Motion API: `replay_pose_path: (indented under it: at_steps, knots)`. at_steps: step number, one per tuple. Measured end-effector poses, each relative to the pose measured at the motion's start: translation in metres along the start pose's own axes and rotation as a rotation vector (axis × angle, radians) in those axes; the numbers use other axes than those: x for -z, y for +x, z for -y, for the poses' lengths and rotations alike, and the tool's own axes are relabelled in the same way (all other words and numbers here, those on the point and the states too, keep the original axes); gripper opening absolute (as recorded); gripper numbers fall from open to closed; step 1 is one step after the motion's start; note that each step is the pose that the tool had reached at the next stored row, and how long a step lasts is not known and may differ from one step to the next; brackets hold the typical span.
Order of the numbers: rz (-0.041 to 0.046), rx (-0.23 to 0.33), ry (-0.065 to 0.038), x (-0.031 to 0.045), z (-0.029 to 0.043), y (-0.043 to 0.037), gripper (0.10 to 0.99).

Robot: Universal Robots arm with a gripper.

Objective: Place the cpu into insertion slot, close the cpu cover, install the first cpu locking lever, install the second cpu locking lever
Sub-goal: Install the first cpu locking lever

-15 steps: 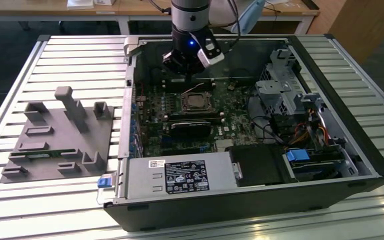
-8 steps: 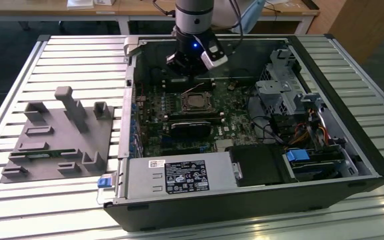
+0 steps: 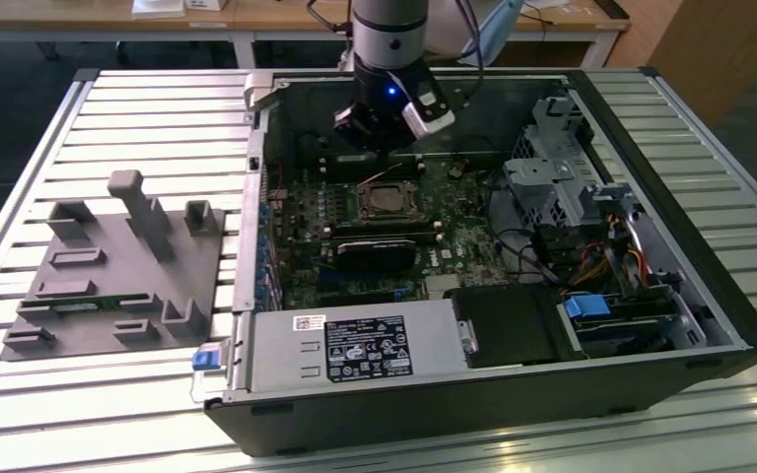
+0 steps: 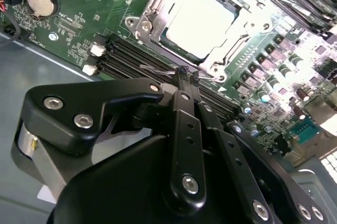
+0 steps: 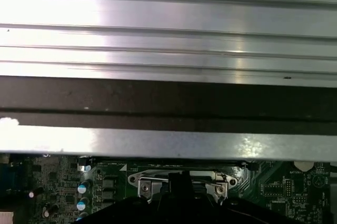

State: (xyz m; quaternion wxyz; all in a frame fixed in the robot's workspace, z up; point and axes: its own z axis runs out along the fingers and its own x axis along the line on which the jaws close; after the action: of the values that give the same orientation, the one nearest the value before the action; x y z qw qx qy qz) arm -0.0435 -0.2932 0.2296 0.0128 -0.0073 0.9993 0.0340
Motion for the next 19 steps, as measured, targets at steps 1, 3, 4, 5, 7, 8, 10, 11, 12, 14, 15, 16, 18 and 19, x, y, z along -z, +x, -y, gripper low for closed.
replay_pose_path:
  at_steps: [1, 3, 4, 5, 7, 8, 10, 11, 12, 14, 15, 16, 18, 19]
  knots:
    - [-0.0001, 0.000, 0.000, -0.0002, -0.0003, -0.0007, 0.114]
    - [-0.0001, 0.000, 0.000, -0.0009, -0.0009, -0.0019, 0.114]
    - [-0.0001, 0.000, 0.000, -0.0013, -0.0013, -0.0027, 0.114]
    - [-0.0001, 0.000, 0.000, -0.0017, -0.0017, -0.0034, 0.114]
    - [-0.0001, 0.000, 0.000, -0.0024, -0.0026, -0.0049, 0.114]
    - [-0.0001, 0.000, 0.000, -0.0027, -0.0029, -0.0055, 0.114]
    - [0.0000, 0.000, 0.000, -0.0035, -0.0037, -0.0063, 0.114]
    - [-0.0001, 0.000, 0.000, -0.0038, -0.0041, -0.0066, 0.114]
    - [-0.0001, 0.000, 0.000, -0.0041, -0.0043, -0.0069, 0.114]
    - [0.0000, 0.000, 0.000, -0.0047, -0.0049, -0.0077, 0.114]
    - [0.0001, 0.000, 0.000, -0.0050, -0.0050, -0.0082, 0.114]
    - [0.0000, 0.000, 0.000, -0.0053, -0.0051, -0.0088, 0.114]
    - [-0.0001, 0.000, 0.000, -0.0059, -0.0053, -0.0102, 0.114]
    - [0.0000, 0.000, 0.000, -0.0063, -0.0054, -0.0108, 0.114]
